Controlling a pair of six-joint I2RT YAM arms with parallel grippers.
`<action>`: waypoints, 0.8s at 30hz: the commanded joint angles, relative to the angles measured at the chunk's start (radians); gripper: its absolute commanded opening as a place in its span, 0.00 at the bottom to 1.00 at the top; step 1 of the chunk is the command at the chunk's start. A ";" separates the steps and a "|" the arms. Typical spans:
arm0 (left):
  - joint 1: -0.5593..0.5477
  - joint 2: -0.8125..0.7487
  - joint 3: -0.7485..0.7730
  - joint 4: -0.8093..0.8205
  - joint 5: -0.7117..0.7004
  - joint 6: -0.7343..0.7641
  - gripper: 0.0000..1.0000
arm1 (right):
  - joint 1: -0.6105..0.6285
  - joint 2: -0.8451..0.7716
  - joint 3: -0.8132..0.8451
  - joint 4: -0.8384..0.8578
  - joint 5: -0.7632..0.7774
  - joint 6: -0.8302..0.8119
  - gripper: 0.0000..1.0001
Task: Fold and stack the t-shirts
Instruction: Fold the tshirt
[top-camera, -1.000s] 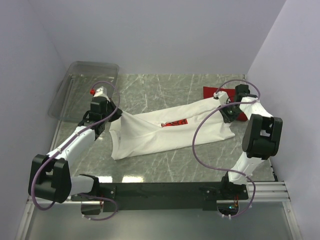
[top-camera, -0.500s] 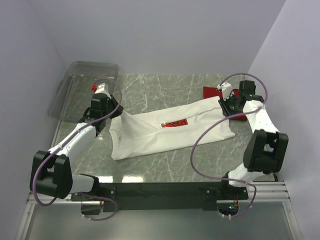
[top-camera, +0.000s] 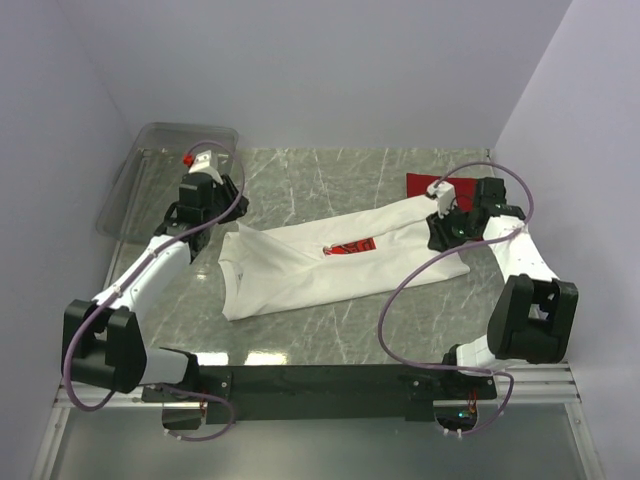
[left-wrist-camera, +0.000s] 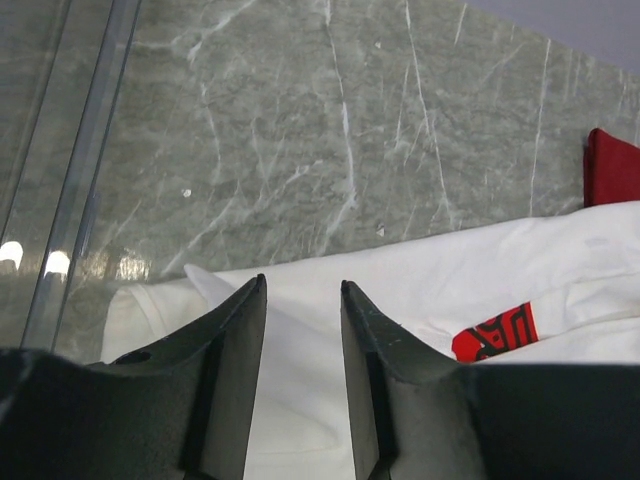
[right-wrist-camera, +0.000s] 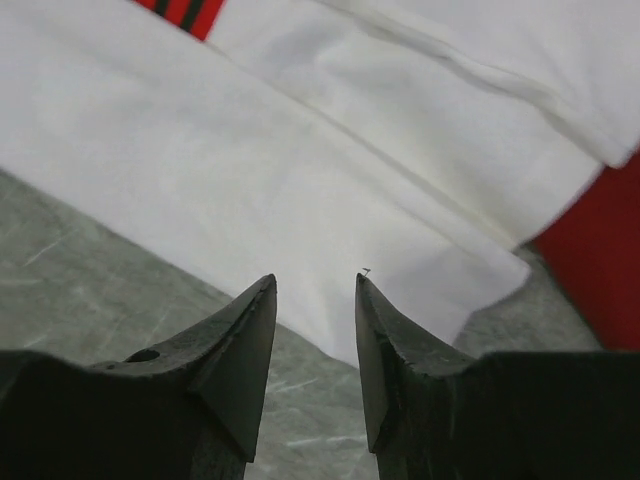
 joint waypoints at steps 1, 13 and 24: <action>-0.007 -0.083 -0.067 -0.034 0.020 -0.013 0.42 | 0.060 0.041 0.031 -0.116 -0.129 -0.102 0.45; -0.073 -0.439 -0.412 -0.271 0.001 -0.499 0.43 | 0.518 0.346 0.422 -0.170 -0.120 0.041 0.45; -0.130 -0.337 -0.416 -0.543 -0.153 -0.657 0.43 | 0.729 0.512 0.594 -0.027 -0.067 0.294 0.45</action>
